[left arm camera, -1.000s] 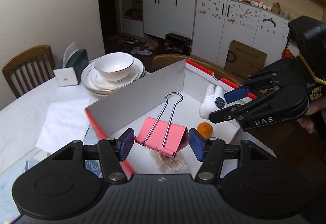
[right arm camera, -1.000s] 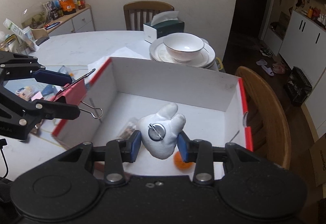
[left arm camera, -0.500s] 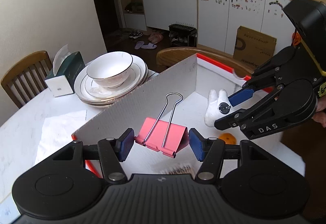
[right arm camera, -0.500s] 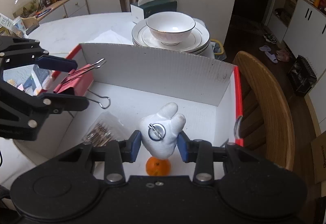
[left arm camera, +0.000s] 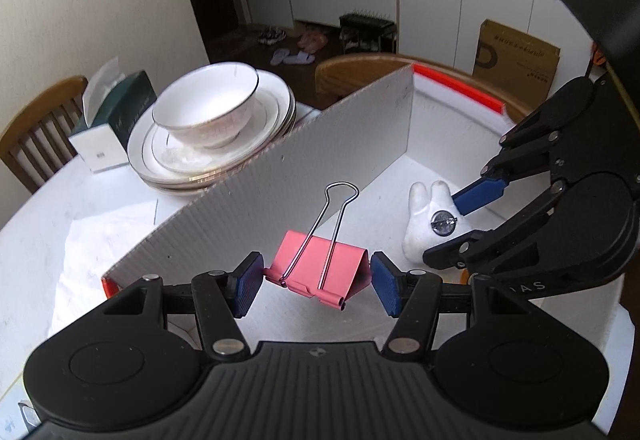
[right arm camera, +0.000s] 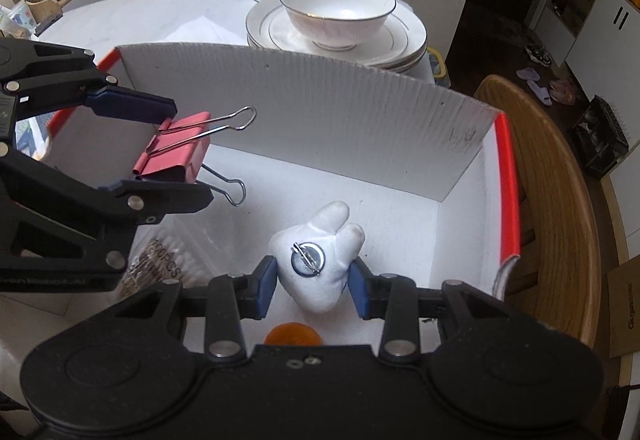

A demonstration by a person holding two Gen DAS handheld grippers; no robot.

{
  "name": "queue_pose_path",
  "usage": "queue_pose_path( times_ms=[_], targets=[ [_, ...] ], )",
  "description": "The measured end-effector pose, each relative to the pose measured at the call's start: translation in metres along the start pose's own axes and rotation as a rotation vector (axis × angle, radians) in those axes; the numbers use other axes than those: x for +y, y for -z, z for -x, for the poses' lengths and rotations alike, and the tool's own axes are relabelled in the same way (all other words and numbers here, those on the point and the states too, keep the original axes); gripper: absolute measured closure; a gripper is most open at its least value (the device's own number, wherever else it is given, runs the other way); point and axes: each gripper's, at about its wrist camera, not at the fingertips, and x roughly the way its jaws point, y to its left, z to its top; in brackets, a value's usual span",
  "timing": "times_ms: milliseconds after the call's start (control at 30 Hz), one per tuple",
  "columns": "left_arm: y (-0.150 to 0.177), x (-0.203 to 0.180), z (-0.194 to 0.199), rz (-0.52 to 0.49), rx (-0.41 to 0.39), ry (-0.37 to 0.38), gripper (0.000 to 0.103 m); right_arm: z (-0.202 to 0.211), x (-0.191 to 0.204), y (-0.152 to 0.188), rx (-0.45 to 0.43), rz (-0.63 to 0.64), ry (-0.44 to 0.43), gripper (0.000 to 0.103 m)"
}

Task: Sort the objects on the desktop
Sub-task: 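Open left tool dropping the clip while right tool releases the plush toy in the box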

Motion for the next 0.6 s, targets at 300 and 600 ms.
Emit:
queue_pose_path(
  times_ms=[300,600],
  targets=[
    [-0.001,0.005,-0.018,0.028,0.111,0.024,0.045,-0.015,0.003,-0.007,0.086,0.025,-0.007,0.066],
    [-0.005,0.010,-0.026,0.051,0.158,0.044,0.045,-0.024,0.003,-0.011,0.130,0.040,-0.018,0.066]
  ],
)
